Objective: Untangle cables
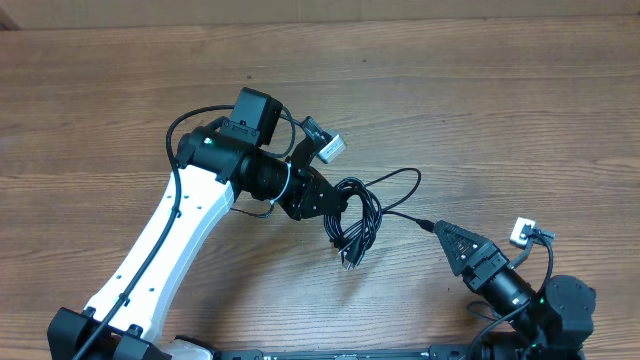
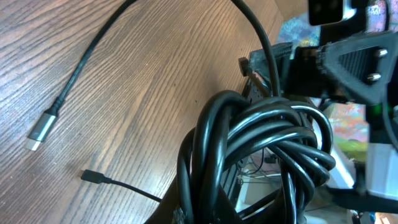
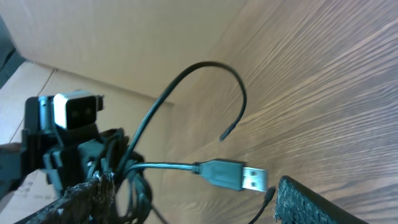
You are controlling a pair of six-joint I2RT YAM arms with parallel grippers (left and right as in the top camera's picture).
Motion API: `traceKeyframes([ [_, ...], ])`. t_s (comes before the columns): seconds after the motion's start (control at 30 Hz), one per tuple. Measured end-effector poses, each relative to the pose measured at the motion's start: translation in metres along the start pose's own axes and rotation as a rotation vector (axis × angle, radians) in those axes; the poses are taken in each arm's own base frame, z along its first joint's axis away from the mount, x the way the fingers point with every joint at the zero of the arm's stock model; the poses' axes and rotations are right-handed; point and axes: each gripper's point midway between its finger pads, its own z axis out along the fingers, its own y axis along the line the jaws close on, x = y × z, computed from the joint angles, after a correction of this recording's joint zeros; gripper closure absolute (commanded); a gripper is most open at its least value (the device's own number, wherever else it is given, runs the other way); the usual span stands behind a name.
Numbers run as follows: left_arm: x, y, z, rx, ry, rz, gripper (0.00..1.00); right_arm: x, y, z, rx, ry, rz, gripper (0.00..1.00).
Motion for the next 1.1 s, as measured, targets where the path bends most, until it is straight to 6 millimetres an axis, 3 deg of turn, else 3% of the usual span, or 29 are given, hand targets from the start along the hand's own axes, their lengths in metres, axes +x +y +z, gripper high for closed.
traceKeyframes([
  [0.13, 0.0, 0.0, 0.0, 0.0, 0.0, 0.02, 0.96, 0.007, 0.015, 0.002, -0.051, 0.08, -0.005, 0.2],
  [0.33, 0.002, -0.009, 0.008, 0.016, 0.021, 0.063, 0.96, 0.028, 0.023, 0.004, -0.108, 0.229, 0.021, 0.41],
  [0.5, 0.004, -0.013, 0.015, 0.009, 0.042, 0.1, 0.96, 0.038, 0.04, -0.001, -0.193, 0.303, -0.01, 0.43],
  [0.67, 0.006, 0.001, 0.017, -0.082, 0.062, 0.108, 0.96, 0.042, 0.045, -0.004, -0.222, 0.332, -0.021, 0.39],
  [0.87, -0.008, 0.02, 0.016, -0.199, 0.026, 0.128, 0.96, 0.034, 0.046, -0.001, -0.222, 0.283, -0.074, 0.37],
  [1.1, -0.017, 0.016, 0.024, -0.22, 0.007, 0.167, 0.96, 0.006, 0.045, 0.006, -0.191, 0.125, -0.196, 0.45],
])
